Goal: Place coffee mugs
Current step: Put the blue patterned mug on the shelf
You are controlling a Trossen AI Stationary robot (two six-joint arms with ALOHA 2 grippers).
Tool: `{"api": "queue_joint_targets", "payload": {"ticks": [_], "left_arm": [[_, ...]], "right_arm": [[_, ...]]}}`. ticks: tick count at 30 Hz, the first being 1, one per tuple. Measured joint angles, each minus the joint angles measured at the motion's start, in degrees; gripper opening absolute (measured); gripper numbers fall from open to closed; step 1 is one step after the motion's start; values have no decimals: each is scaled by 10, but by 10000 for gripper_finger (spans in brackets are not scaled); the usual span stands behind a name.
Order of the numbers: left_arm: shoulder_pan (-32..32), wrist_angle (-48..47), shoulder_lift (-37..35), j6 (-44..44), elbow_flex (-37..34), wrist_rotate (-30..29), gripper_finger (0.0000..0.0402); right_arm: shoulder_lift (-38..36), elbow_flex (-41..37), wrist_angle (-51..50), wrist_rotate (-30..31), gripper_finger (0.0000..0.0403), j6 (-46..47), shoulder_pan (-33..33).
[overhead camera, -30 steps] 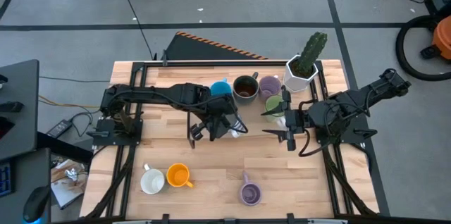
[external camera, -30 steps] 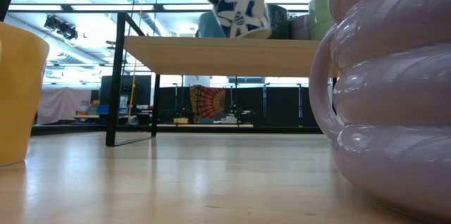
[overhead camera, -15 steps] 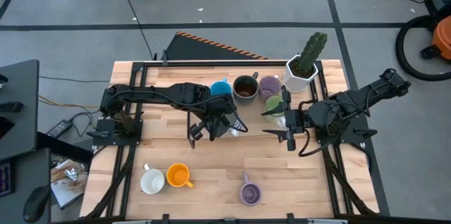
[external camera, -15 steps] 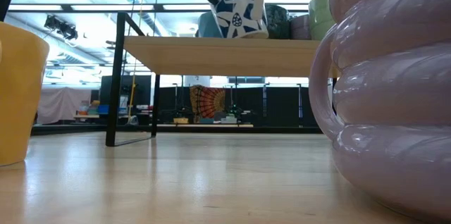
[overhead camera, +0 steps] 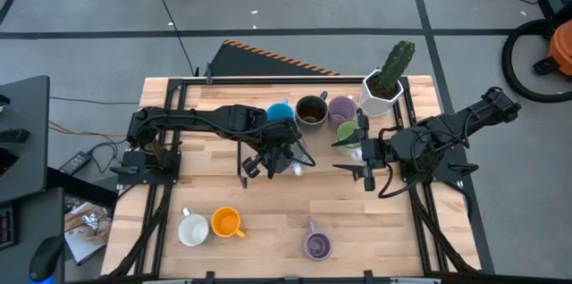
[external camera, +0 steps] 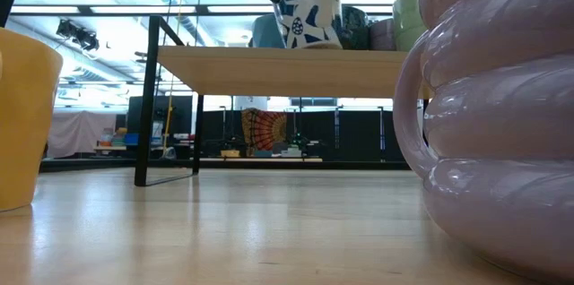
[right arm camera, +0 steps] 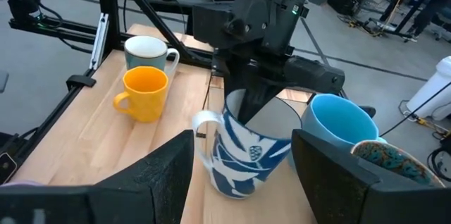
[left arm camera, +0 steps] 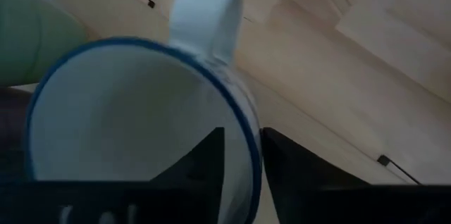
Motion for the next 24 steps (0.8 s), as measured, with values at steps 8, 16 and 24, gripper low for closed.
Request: {"api": "queue_joint_targets", "payload": {"ticks": [8, 16, 24], "left_arm": [[-1, 36, 0, -25, 0, -15, 148], [-11, 50, -9, -42, 0, -38, 151], [-21, 59, -16, -63, 0, -69, 164]], "right_arm": [[0, 0, -22, -15, 245, 18, 0], [19, 0, -33, -14, 245, 31, 13], [30, 0, -34, 11, 245, 29, 22]]}}
